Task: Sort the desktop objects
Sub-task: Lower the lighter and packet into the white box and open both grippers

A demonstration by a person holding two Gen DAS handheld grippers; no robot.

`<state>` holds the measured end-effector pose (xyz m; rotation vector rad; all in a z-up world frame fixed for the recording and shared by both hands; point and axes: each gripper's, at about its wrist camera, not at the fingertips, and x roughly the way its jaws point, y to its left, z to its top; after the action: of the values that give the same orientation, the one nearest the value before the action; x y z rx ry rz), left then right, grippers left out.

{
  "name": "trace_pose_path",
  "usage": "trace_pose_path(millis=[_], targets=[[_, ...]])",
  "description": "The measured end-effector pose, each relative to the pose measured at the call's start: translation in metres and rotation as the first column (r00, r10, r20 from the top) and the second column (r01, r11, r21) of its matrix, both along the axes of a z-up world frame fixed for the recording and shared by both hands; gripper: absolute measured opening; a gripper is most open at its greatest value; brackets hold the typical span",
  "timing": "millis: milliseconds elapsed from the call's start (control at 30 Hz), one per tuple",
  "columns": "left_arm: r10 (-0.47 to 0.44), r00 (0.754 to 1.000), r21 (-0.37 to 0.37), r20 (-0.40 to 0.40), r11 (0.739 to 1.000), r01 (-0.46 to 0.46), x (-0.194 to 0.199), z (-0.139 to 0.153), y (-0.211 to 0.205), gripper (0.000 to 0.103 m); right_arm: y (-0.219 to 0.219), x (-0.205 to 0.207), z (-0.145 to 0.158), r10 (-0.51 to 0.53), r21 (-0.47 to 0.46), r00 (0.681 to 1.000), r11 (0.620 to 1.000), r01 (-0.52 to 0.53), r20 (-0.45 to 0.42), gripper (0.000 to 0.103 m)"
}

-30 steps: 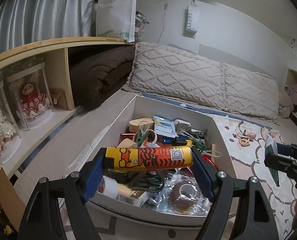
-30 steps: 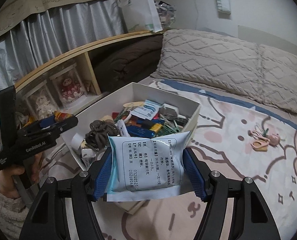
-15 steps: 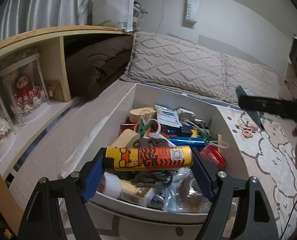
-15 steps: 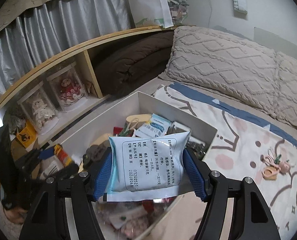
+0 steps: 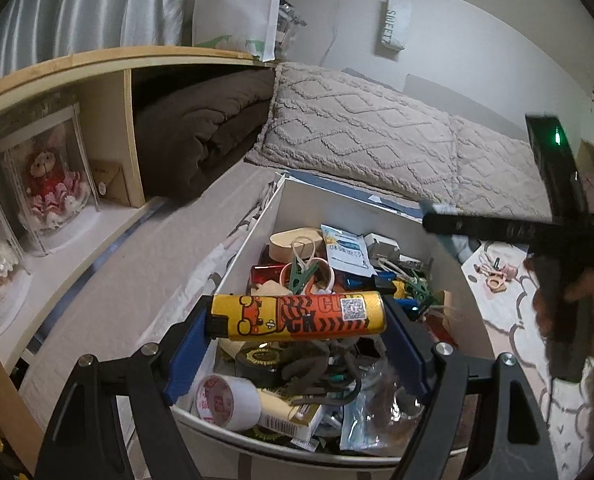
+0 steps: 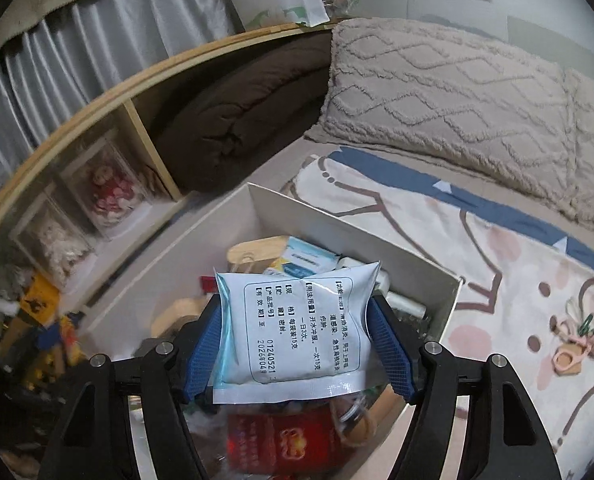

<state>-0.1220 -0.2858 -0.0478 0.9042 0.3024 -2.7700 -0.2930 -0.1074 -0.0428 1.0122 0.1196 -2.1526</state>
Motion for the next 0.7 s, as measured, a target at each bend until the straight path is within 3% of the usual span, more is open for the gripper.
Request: trace_pose_path(millis=[67, 200, 467, 700], targets=[[0.003, 1.000, 0.002, 0.005, 1.000, -0.003, -0.005, 0.002, -0.002, 0.081, -0.003, -0.002, -0.006, -0.002, 0.011, 1.000, 1.000, 0.002, -0.005, 0.074], [-0.017, 1.000, 0.044, 0.017, 0.999, 0.017, -0.015, 0.006, -0.007, 0.081, -0.005, -0.005, -0.012, -0.026, 0.023, 0.999, 0.999, 0.026, -0.031, 0.097], [-0.024, 0.999, 0.072, 0.040, 0.997, 0.021, -0.040, 0.011, -0.007, 0.081, 0.004, 0.007, -0.006, 0.017, -0.003, 0.999, 1.000, -0.017, -0.043, 0.097], [-0.012, 0.997, 0.196, 0.071, 0.981, -0.002, -0.061, 0.010, -0.010, 0.081, 0.013, 0.022, -0.007, 0.069, -0.003, 0.997, 0.998, -0.069, -0.035, 0.097]])
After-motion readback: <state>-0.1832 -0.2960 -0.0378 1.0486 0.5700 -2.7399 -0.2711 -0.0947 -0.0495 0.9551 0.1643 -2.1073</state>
